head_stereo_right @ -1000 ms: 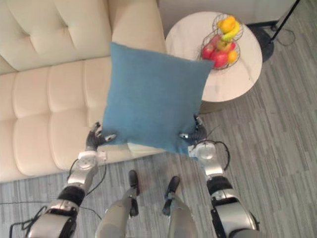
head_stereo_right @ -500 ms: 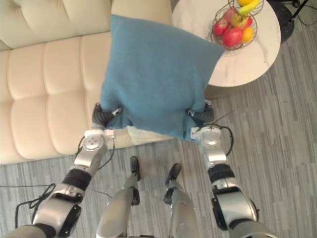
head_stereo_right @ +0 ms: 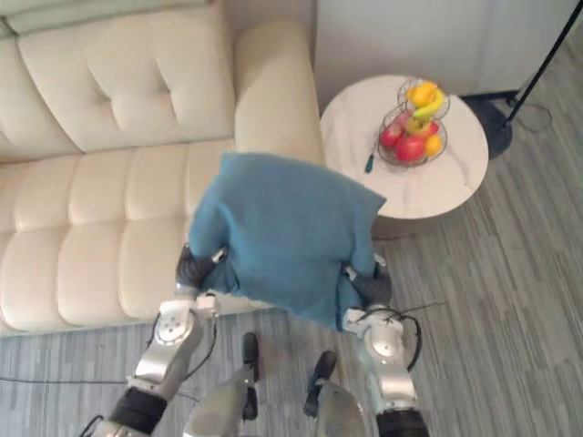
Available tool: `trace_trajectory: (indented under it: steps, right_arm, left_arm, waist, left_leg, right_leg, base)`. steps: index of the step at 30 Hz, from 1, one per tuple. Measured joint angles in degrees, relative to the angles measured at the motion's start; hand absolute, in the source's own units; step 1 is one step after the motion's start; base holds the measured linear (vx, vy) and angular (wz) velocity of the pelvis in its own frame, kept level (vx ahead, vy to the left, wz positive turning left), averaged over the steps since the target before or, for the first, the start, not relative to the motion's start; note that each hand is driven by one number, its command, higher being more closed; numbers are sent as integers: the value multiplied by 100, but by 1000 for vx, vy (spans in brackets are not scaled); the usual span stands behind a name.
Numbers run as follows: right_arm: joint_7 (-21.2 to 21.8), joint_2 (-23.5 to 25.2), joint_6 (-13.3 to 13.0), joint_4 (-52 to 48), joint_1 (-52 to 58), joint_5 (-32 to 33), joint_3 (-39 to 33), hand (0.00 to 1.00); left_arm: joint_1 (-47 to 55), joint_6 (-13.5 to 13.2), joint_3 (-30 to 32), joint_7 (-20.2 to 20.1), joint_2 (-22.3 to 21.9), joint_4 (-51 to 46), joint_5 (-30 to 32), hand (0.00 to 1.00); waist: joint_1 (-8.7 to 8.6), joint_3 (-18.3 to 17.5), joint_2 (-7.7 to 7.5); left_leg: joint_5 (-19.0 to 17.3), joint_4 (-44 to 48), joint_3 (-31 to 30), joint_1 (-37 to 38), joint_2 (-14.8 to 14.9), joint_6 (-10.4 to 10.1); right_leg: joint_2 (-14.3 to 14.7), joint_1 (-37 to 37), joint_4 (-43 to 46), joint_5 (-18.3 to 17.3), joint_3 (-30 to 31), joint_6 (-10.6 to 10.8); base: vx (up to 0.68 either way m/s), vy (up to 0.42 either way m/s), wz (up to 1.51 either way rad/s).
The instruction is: Pick up cushions and gather them together orderly.
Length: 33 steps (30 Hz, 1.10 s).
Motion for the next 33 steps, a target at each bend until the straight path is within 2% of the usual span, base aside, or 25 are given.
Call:
trace_trajectory:
  steps: [7, 10, 14, 15, 16, 18, 19, 21, 22, 23, 24, 25, 27, 28, 29, 30, 31, 33]
  right_arm:
    - [67, 89, -6, -243, 449, -229, 62, 100]
    - [66, 70, -6, -250, 508, -269, 61, 100]
    - [29, 39, -6, -249, 472, -390, 60, 100]
    - [-17, 11, -4, -246, 412, -433, 61, 100]
    - [-64, -66, 3, -245, 305, -438, 60, 100]
    - [-102, -226, 6, -238, 112, -439, 56, 100]
    - [-110, -272, 9, -236, 45, -445, 56, 100]
    - [-114, -391, 12, -236, -30, -547, 45, 100]
    - [-118, -428, 12, -236, -30, -568, 2, 100]
    - [-155, -434, 16, -227, -30, -618, -57, 100]
    - [-170, -398, 53, -206, -28, -660, -75, 100]
    - [-169, -355, 71, -160, -27, -664, -88, 100]
    - [-169, -305, 172, -106, -24, -739, -139, 100]
    - [-159, -261, 217, 31, -31, -838, -144, 100]
    - [-158, -237, 231, 106, -39, -879, -144, 100]
    - [-145, -132, 263, 310, -46, -883, -143, 100]
    - [-141, -99, 284, 384, -44, -882, -145, 100]
    - [-124, 54, 316, 520, -39, -883, -150, 100]
  left_arm:
    - [690, -19, -92, -112, -14, -508, -48, 100]
    - [819, -42, -181, -120, -14, -508, -114, 100]
    - [816, -44, -208, -121, -9, -489, -206, 100]
    - [821, -44, -214, -121, -12, -486, -237, 100]
    - [825, -44, -229, -120, -24, -478, -324, 100]
    - [814, -68, -244, -122, -106, -441, -362, 100]
    - [816, -100, -249, -122, -129, -366, -395, 100]
    - [865, -120, -295, -122, -242, -182, -443, 100]
    - [853, -125, -351, -127, -259, -130, -443, 100]
    - [822, -133, -413, -147, -279, -64, -443, 100]
    - [806, -135, -437, -157, -274, -31, -443, 100]
    - [806, -135, -446, -166, -217, -28, -443, 100]
    - [780, -135, -448, -257, -132, 61, -442, 100]
    - [792, -126, -447, -285, -104, 223, -443, 100]
    - [800, -118, -446, -286, -99, 267, -443, 100]
    - [872, -104, -433, -295, -65, 299, -443, 100]
    - [899, -102, -419, -312, -28, 299, -442, 100]
    - [909, -70, -375, -353, 72, 292, -442, 100]
  waist:
    - [2, -526, 38]
    - [5, -588, 60]
    - [42, -600, 65]
    - [48, -602, 69]
    - [60, -637, 69]
    - [26, -671, 24]
    - [21, -679, 35]
    - [-22, -890, 148]
    - [-52, -971, 244]
    - [-122, -998, 284]
    - [-161, -1003, 263]
    - [-186, -1015, 186]
    - [-183, -955, 71]
    - [-155, -937, 43]
    - [-137, -926, 45]
    - [-128, -898, 37]
    - [-137, -874, 20]
    - [-201, -810, 1]
  left_leg:
    - [-72, 0, -49, 261, 15, -28]
    - [-88, 39, -117, 290, 10, -48]
    - [-262, 684, -458, -178, 11, -62]
    - [-360, 699, -503, -196, 18, -9]
    - [-670, 783, -93, -290, 116, 196]
    - [-941, 1238, 622, -452, 305, 482]
    - [-982, 1436, 891, -504, 430, 532]
    - [-1016, 1598, 1408, -471, 813, 453]
    - [-948, 1568, 1553, -460, 902, 230]
    - [-725, 1455, 1598, -433, 787, -51]
    - [-713, 1359, 1569, -346, 537, 0]
    - [-779, 1348, 1532, -344, 360, 93]
    - [-1062, 1509, 1506, -334, 77, 321]
    - [-1190, 1520, 1503, -225, -95, 458]
    - [-1222, 1496, 1504, -154, -137, 501]
    - [-1332, 1447, 1468, 42, -220, 613]
    - [-1383, 1443, 1434, 119, -236, 638]
    - [-1445, 1335, 1273, 290, -262, 699]
  right_leg:
    - [42, 354, -141, 2, -27, 16]
    - [49, 501, -132, -27, -142, 32]
    - [6, 473, 65, -118, -483, 18]
    - [-48, 473, 171, -179, -580, -8]
    - [-126, 493, 192, -180, -799, -10]
    - [-355, 453, 152, -149, -1019, -34]
    - [-426, 467, 168, -139, -1067, -20]
    - [-525, 493, 147, -51, -1240, 126]
    - [-575, 506, 149, -6, -1339, 199]
    - [-711, 563, 152, 59, -1458, 306]
    - [-917, 640, 152, 145, -1476, 437]
    - [-1092, 666, 195, 168, -1494, 476]
    - [-1594, 521, 900, 186, -1418, 457]
    - [-2014, 229, 1768, 380, -1221, 146]
    - [-2126, 120, 2046, 502, -1148, -98]
    - [-2314, -198, 2720, 800, -804, -641]
    - [-2287, -320, 2993, 628, -585, -608]
    - [-1691, -667, 3565, -189, 16, -106]
  base:
    - [6, 3, 2]
    - [-16, -3, 21]
    - [-21, -6, 47]
    - [-55, 0, 49]
    - [-48, 2, 57]
    - [-22, 75, 56]
    - [-3, 129, 47]
    - [53, 170, 47]
    - [89, 216, 62]
    - [114, 332, 64]
    - [83, 291, 62]
    - [107, 378, 50]
    - [85, 350, 39]
    - [96, 357, 23]
    - [140, 420, 13]
    - [126, 257, 4]
    - [156, 274, 12]
    - [173, 214, 31]
